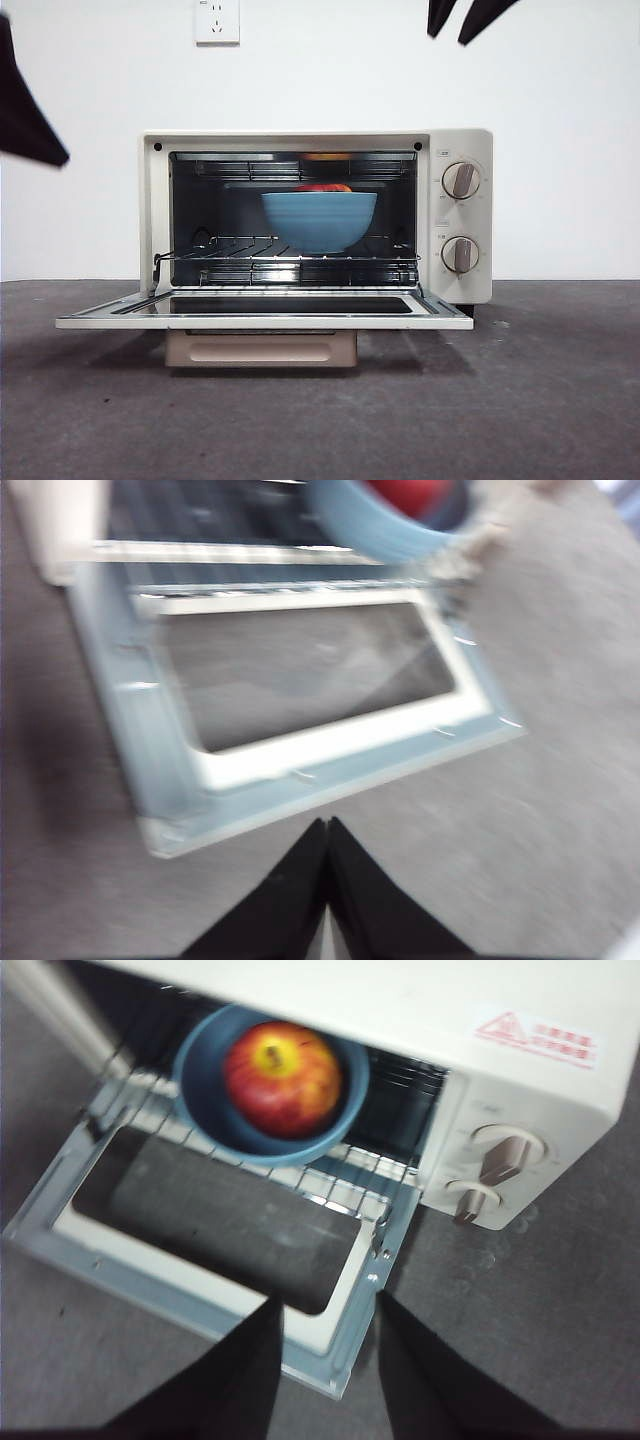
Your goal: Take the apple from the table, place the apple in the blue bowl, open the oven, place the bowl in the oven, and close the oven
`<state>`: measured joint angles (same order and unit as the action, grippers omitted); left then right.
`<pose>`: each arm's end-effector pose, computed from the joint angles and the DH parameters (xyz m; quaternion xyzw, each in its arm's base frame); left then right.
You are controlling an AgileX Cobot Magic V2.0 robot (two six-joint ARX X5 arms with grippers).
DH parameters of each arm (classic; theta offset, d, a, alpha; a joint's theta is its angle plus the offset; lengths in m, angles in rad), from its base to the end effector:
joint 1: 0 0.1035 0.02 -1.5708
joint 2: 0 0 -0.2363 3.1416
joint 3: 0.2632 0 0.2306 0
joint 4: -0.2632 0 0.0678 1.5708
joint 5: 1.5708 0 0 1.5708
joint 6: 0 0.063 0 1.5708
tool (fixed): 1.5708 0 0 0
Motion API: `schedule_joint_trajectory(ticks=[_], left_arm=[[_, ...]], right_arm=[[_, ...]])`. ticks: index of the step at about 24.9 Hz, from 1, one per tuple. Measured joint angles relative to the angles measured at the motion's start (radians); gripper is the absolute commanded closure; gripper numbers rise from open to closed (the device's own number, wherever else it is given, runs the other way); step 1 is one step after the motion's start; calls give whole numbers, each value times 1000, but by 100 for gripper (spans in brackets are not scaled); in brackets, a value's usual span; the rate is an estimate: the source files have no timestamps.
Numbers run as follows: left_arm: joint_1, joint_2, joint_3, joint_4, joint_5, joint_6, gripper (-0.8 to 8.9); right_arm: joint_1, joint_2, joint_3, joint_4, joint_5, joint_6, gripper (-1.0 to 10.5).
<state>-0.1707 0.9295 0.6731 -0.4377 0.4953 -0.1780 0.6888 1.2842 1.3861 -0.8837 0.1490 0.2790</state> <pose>0.1959 -0.0642 0.2156 -0.1337 0.3616 -0.2763 0.8803 0.2074 0.1586 0.3208 -0.0296 0.3790 0.1957 0.9040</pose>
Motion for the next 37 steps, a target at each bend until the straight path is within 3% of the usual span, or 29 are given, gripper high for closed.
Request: schedule_joint_trajectory(ticks=[7,15,23,31,37], left_arm=[[80,197,-5,135,-2,-8,807],[92,428,-5,308,-30,-14,807],[87,611,-5,412,-27,-23,807],[93,647,-8,423,113,-39,807],[117,649,-16,544,257,-148,807]], right_arm=[[79,-167,-204,43,12,-19,799],[98,-350,-435,64,12,-10,799],[98,-426,-462,65,12,14,799],[98,-427,-462,65,35,17,799],[98,-427,-462,65,35,21,799]])
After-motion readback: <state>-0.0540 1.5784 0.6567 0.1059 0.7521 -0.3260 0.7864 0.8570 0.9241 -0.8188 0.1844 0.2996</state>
